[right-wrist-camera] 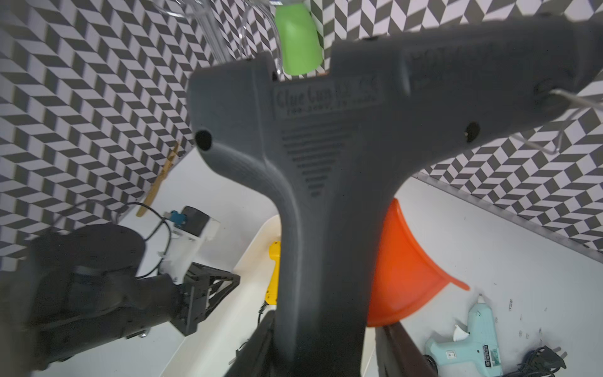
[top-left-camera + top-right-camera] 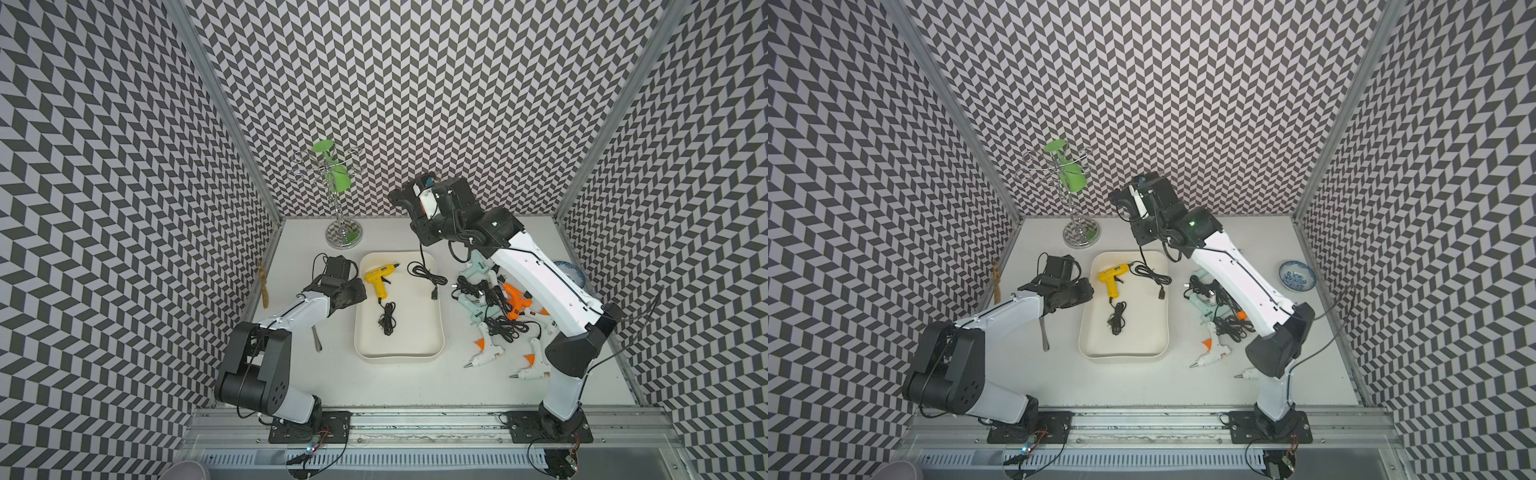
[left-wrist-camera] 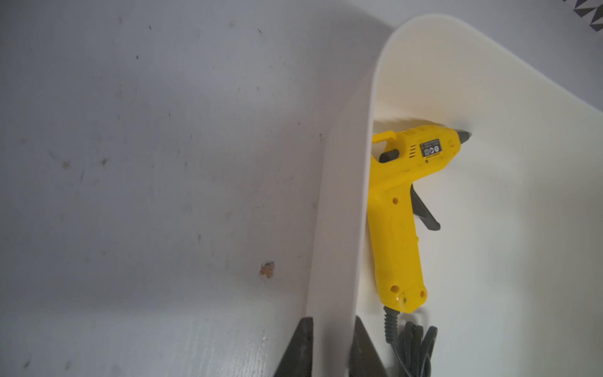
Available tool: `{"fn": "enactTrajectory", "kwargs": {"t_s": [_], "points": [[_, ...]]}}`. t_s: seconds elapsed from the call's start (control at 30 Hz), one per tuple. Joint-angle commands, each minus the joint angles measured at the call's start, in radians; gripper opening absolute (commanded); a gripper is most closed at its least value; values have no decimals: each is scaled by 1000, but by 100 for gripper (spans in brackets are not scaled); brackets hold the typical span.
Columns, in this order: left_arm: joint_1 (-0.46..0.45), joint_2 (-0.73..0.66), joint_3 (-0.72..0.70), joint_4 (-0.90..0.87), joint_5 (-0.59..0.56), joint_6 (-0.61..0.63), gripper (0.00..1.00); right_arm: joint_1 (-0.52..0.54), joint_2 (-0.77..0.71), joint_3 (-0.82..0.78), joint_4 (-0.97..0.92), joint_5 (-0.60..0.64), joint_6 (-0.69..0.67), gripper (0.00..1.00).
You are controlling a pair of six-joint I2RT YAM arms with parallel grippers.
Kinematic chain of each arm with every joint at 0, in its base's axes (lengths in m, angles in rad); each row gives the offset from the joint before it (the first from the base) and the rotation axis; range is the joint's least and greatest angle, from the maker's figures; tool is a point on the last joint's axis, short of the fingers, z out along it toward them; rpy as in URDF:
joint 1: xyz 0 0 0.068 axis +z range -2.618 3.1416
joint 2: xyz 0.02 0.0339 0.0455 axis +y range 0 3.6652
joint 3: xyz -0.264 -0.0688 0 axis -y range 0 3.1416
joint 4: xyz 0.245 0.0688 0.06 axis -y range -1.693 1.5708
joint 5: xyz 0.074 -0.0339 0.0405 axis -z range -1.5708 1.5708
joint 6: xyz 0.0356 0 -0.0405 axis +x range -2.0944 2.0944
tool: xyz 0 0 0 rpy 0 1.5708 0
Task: Put the hot melt glue gun into the storage box
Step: Place the hot melt adhesive gun in the storage box.
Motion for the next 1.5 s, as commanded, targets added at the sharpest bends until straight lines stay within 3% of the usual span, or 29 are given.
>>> {"fn": "enactTrajectory", "kwargs": {"t_s": [0.0,0.13,0.37,0.57,1.13,1.47], "points": [[2,-38,-20,45,18,-67,20,30,-57,51,11,0,35,28],[1,-55,-37,62,21,-110,15,55,-70,0,30,-24,69,28],[0,-108,-99,100,4,-179,8,68,-90,-343,234,-7,121,28],[-1,-89,-85,93,21,-133,9,68,-28,-558,414,26,155,28],[-16,-31,34,-37,-22,76,18,43,305,-428,396,59,70,28],[-33,27,101,-72,-26,122,19,43,384,-433,332,75,43,30]]}}
